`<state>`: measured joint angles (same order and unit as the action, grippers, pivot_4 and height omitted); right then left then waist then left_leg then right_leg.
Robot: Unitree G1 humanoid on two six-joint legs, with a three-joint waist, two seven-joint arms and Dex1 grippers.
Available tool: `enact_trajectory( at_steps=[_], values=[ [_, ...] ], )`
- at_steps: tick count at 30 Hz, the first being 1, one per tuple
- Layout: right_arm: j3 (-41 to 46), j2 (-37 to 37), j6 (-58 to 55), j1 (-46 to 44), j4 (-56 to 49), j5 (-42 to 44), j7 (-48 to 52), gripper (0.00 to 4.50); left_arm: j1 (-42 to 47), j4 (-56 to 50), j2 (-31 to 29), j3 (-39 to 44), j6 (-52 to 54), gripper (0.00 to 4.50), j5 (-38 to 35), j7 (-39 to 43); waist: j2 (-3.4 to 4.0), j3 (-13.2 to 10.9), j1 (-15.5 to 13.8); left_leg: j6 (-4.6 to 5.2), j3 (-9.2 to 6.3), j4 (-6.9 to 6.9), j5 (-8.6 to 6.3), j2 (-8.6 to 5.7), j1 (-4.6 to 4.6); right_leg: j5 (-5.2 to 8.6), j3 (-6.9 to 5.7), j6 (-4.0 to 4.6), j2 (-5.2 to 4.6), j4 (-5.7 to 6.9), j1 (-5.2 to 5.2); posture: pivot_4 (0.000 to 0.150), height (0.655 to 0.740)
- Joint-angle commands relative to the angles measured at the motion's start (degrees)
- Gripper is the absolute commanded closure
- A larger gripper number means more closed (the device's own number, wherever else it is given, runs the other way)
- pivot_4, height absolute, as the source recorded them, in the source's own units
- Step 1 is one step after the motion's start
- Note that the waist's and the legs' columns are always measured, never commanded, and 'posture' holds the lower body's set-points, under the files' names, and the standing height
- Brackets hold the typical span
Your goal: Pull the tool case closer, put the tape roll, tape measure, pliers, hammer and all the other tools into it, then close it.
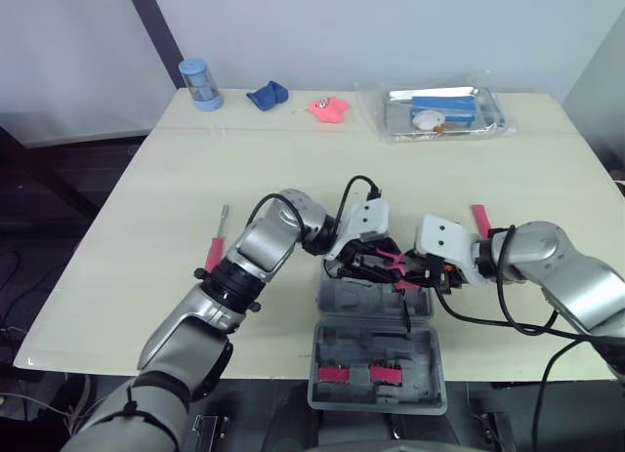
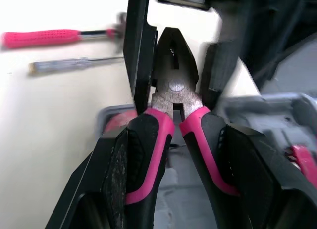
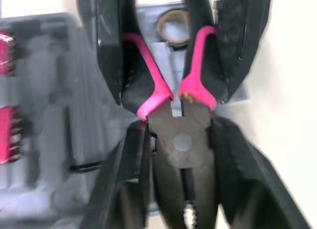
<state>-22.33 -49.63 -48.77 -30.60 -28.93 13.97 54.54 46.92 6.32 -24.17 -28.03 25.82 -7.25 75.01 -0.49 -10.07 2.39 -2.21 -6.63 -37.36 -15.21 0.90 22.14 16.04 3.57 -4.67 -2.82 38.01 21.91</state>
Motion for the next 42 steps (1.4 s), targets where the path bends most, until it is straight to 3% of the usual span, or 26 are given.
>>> enact_trajectory(
  at_steps=[1, 9, 11, 14, 23, 28, 32, 36, 42],
  values=[
    [1.44, 0.14, 0.04, -0.64, -1.13, -0.29, -0.47, 3.46, 0.22, -0.55, 0.57, 1.73, -0.51, 2.05, -0.59, -0.99, 0.0, 0.0, -0.02, 0.0, 0.0, -0.01, 0.0, 0.0, 0.0, 0.0, 0.0, 0.0, 0.0, 0.0, 0.0, 0.15, 0.74],
    [0.89, 0.15, 0.6, -0.9, -0.78, -1.23, 0.13, 3.46, -1.1, -1.17, -0.62, 2.38, -1.18, 2.05, -1.13, 0.16, 0.0, 0.0, -0.01, 0.0, -0.01, -0.01, 0.0, 0.0, 0.01, 0.0, 0.0, 0.0, 0.0, 0.0, 0.0, 0.15, 0.74],
    [1.0, 0.13, 0.48, -0.92, -0.8, -1.27, 0.16, 3.46, -1.8, -1.9, -1.21, 3.31, -1.08, 1.03, -1.97, 0.62, 0.0, 0.0, 0.03, 0.0, -0.01, -0.01, 0.0, 0.0, 0.01, 0.0, 0.0, 0.0, 0.0, 0.0, 0.0, 0.15, 0.74],
    [1.31, -0.04, -0.09, -1.05, -0.93, -1.14, 0.38, 3.46, -3.22, -3.37, -3.02, 4.7, -1.44, 0.04, -3.57, 1.94, 0.0, 0.0, 0.08, 0.0, -0.01, -0.01, 0.0, 0.0, 0.0, 0.0, 0.0, 0.0, 0.0, 0.01, 0.0, 0.15, 0.74],
    [-0.55, -1.54, -3.18, -1.71, -2.19, -1.33, 1.98, 3.46, -12.34, -10.26, -12.5, 14.08, -3.64, 0.04, -13.29, 9.15, 0.02, -0.01, 0.07, 0.0, -0.03, 0.0, 0.0, 0.0, 0.0, 0.0, -0.02, 0.0, -0.02, 0.01, 0.01, 0.15, 0.74],
    [-4.53, -2.36, -4.92, -3.92, -2.57, -3.15, 2.94, 3.46, -21.66, -12.27, -21.02, 21.52, -9.25, 0.04, -15.74, 12.33, 0.07, -0.04, 0.21, 0.0, 0.0, 0.05, 0.0, 0.02, 0.03, 0.0, 0.01, 0.01, -0.01, 0.04, 0.14, 0.15, 0.74],
    [-8.66, -2.99, -4.66, -6.2, -1.48, -5.43, 4.58, 3.46, -28.51, -15.85, -24.4, 28.3, -8.93, 0.04, -21.15, 12.95, 0.08, -0.05, -0.01, 0.0, 0.0, 0.01, 0.0, 0.02, 0.17, 0.0, -0.02, 0.01, -0.04, 0.04, 0.24, 0.15, 0.74],
    [-12.13, -1.36, -6.17, -9.14, 0.06, -6.91, 5.41, 3.46, -34.23, -17.72, -28.1, 33.89, -9.31, 0.04, -24.0, 13.67, 0.08, -0.05, -0.06, -0.01, -0.03, -0.07, 0.01, 0.02, 0.66, -0.01, -0.06, 0.02, -0.05, 0.14, 0.71, 0.15, 0.74],
    [-16.93, 0.48, -7.87, -12.98, 2.36, -9.89, 5.83, 3.46, -39.5, -18.76, -31.81, 39.67, -10.03, 0.04, -26.2, 13.88, 0.11, -0.06, 0.14, 0.0, 0.01, -0.06, 0.0, 0.02, 0.68, 0.0, -0.04, 0.03, -0.05, 0.25, 0.85, 0.15, 0.74]
  ],
)
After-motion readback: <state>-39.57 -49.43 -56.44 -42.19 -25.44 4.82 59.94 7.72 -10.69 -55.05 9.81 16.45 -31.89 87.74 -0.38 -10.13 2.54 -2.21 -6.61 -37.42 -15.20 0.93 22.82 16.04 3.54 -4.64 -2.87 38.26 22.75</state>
